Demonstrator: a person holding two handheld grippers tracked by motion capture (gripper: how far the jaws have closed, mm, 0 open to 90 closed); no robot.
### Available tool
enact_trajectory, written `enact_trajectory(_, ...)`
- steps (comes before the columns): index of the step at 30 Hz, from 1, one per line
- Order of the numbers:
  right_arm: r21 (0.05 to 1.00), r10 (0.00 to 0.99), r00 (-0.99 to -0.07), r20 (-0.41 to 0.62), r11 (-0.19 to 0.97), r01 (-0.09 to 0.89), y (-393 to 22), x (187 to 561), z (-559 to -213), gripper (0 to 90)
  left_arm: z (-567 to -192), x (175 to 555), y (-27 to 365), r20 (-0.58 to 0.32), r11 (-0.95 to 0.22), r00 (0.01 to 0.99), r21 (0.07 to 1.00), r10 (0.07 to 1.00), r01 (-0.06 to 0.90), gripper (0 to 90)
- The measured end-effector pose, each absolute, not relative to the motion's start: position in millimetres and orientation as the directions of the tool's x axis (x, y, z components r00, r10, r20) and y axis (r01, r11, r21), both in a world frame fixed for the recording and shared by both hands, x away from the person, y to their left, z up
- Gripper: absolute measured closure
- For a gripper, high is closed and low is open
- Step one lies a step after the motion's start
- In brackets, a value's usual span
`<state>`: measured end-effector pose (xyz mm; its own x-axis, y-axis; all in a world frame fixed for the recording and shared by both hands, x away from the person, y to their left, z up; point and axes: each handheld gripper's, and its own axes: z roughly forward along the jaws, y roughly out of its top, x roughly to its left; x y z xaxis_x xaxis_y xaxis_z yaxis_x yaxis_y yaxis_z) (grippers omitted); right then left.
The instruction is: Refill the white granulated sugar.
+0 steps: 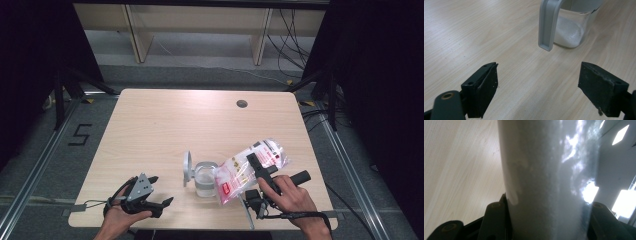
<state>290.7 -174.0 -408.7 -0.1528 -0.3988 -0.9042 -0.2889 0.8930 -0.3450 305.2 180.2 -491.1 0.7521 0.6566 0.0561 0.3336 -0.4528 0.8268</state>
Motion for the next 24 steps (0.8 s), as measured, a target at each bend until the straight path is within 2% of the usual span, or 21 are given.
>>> enact_trajectory(6, -0.343, -0.401, -0.149, -0.904, 0.887, -0.31, -172.8, 291.2, -409.3, 55.7, -491.3, 305.9, 181.0, 0.072, -0.469, 0.749, 0.817, 0.659, 0.334, 15.6)
enact_trajectory(13, -0.287, -0.345, -0.167, -0.923, 0.911, -0.296, -175.7, 291.2, -412.3, 56.5, -490.8, 304.4, 180.5, 0.05, -0.457, 0.751, 0.82, 0.659, 0.346, 15.6)
enact_trajectory(14, -0.311, -0.371, -0.155, -0.916, 0.899, -0.309, -174.9, 292.1, -410.5, 56.6, -490.6, 304.7, 180.7, 0.055, -0.46, 0.752, 0.82, 0.657, 0.342, 15.6)
enact_trajectory(16, -0.3, -0.358, -0.162, -0.92, 0.906, -0.3, -176.3, 292.0, -410.9, 56.9, -490.0, 305.6, 181.8, 0.076, -0.48, 0.755, 0.812, 0.651, 0.332, 15.6)
enact_trajectory(18, -0.307, -0.365, -0.16, -0.917, 0.902, -0.303, -177.6, 292.1, -409.9, 57.2, -491.7, 304.7, 179.4, 0.04, -0.438, 0.748, 0.831, 0.663, 0.344, 15.6)
enact_trajectory(23, -0.261, -0.323, -0.172, -0.931, 0.916, -0.304, -177.7, 286.5, -410.6, 57.6, -491.3, 305.3, 180.7, 0.051, -0.454, 0.748, 0.822, 0.662, 0.345, 15.6)
enact_trajectory(24, -0.282, -0.344, -0.154, -0.926, 0.904, -0.323, -175.9, 287.0, -408.4, 57.7, -491.1, 305.3, 180.8, 0.051, -0.455, 0.749, 0.821, 0.661, 0.345, 15.6)
